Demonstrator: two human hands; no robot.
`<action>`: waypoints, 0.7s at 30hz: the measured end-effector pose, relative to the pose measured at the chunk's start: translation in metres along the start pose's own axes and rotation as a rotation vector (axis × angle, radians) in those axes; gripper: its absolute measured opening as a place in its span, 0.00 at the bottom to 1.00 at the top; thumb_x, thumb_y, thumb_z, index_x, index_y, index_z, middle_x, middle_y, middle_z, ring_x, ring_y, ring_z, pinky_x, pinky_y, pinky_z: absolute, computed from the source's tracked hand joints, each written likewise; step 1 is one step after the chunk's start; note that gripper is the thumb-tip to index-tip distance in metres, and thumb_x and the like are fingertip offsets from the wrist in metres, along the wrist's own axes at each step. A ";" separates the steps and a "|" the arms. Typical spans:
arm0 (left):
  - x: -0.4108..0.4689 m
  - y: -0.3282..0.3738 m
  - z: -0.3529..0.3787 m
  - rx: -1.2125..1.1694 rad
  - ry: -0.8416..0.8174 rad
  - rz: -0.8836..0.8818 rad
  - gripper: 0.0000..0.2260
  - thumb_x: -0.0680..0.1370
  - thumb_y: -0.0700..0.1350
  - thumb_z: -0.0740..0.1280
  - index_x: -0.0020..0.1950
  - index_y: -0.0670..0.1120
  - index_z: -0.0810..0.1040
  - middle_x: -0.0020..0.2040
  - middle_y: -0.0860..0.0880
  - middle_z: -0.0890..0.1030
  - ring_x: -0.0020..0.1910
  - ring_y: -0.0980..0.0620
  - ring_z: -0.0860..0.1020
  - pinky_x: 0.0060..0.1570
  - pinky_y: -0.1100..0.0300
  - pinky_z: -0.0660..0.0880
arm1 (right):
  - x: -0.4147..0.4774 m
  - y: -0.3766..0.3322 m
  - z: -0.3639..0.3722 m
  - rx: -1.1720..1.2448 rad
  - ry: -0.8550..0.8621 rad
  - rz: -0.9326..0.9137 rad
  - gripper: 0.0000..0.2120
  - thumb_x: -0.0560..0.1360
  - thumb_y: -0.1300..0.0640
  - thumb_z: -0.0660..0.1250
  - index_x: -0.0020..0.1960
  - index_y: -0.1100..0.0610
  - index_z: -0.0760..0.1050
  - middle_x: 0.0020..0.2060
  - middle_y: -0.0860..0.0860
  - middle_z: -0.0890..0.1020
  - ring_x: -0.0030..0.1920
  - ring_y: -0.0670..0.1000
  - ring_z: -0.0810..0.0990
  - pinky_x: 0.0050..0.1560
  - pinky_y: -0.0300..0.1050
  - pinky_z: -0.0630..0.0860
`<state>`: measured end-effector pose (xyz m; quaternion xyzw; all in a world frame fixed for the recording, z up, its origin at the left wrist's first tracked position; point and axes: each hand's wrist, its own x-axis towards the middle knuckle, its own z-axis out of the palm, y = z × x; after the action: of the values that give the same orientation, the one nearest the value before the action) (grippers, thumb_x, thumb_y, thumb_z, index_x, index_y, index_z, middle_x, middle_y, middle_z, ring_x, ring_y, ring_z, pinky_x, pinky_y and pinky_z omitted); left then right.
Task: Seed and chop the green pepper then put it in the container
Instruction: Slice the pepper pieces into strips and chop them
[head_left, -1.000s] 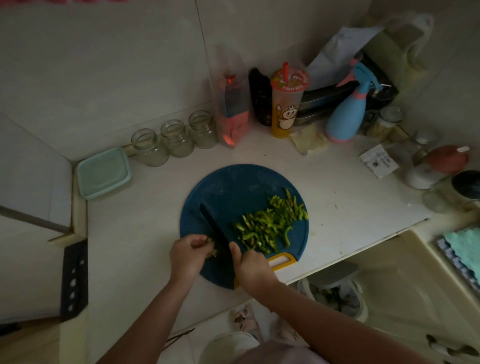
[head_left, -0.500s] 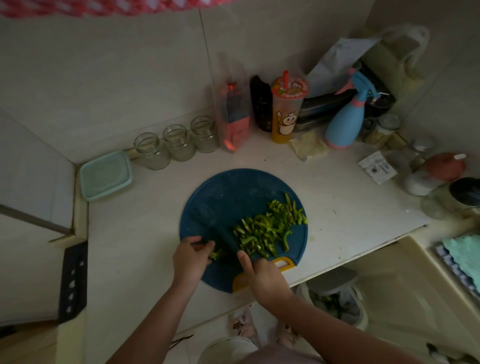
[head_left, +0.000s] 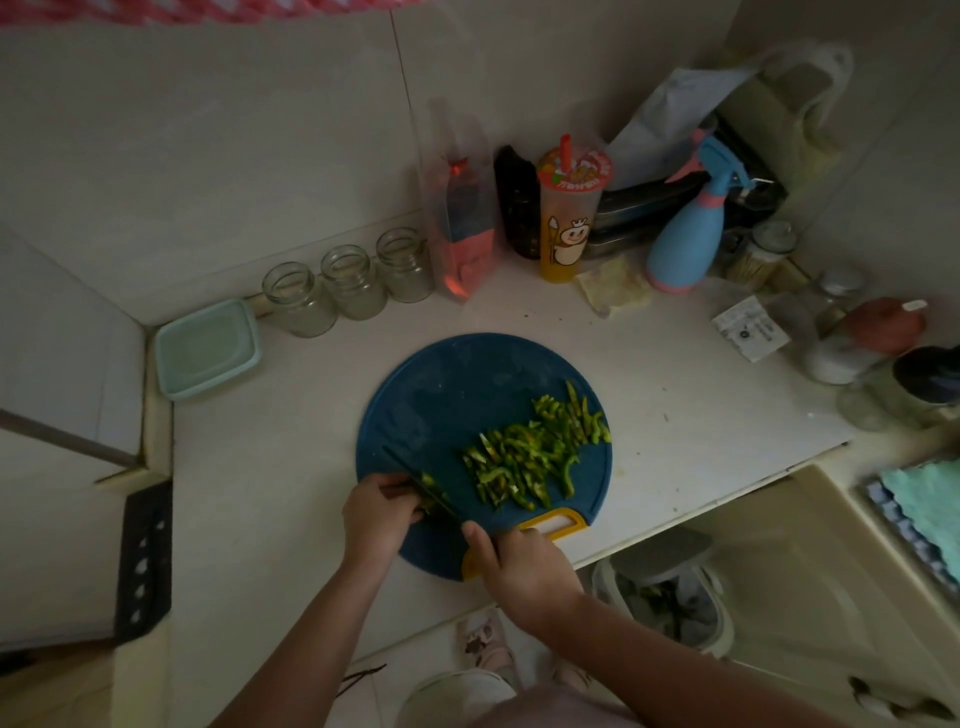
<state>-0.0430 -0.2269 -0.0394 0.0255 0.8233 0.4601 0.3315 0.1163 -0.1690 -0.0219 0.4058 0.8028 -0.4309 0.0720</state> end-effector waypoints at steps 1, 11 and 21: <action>-0.001 0.000 0.000 0.004 0.003 0.001 0.11 0.72 0.31 0.68 0.54 0.34 0.76 0.43 0.39 0.81 0.41 0.42 0.81 0.46 0.52 0.80 | 0.000 0.002 0.003 0.005 -0.002 0.012 0.27 0.79 0.36 0.47 0.31 0.54 0.66 0.40 0.59 0.80 0.44 0.59 0.79 0.43 0.49 0.71; -0.006 -0.004 0.003 0.147 0.051 0.090 0.09 0.69 0.36 0.71 0.37 0.51 0.81 0.40 0.44 0.84 0.42 0.44 0.83 0.50 0.45 0.79 | -0.006 -0.006 0.010 0.194 -0.049 0.066 0.27 0.78 0.35 0.48 0.30 0.53 0.66 0.36 0.57 0.76 0.46 0.59 0.78 0.45 0.48 0.71; -0.012 0.002 0.004 0.148 0.078 0.043 0.12 0.69 0.32 0.68 0.32 0.48 0.76 0.36 0.43 0.82 0.39 0.41 0.82 0.46 0.44 0.80 | -0.007 -0.001 0.005 -0.057 -0.005 -0.041 0.27 0.79 0.37 0.46 0.32 0.53 0.65 0.41 0.59 0.81 0.45 0.60 0.79 0.40 0.46 0.68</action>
<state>-0.0321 -0.2269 -0.0326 0.0496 0.8667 0.4054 0.2865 0.1185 -0.1773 -0.0213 0.3861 0.8227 -0.4102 0.0767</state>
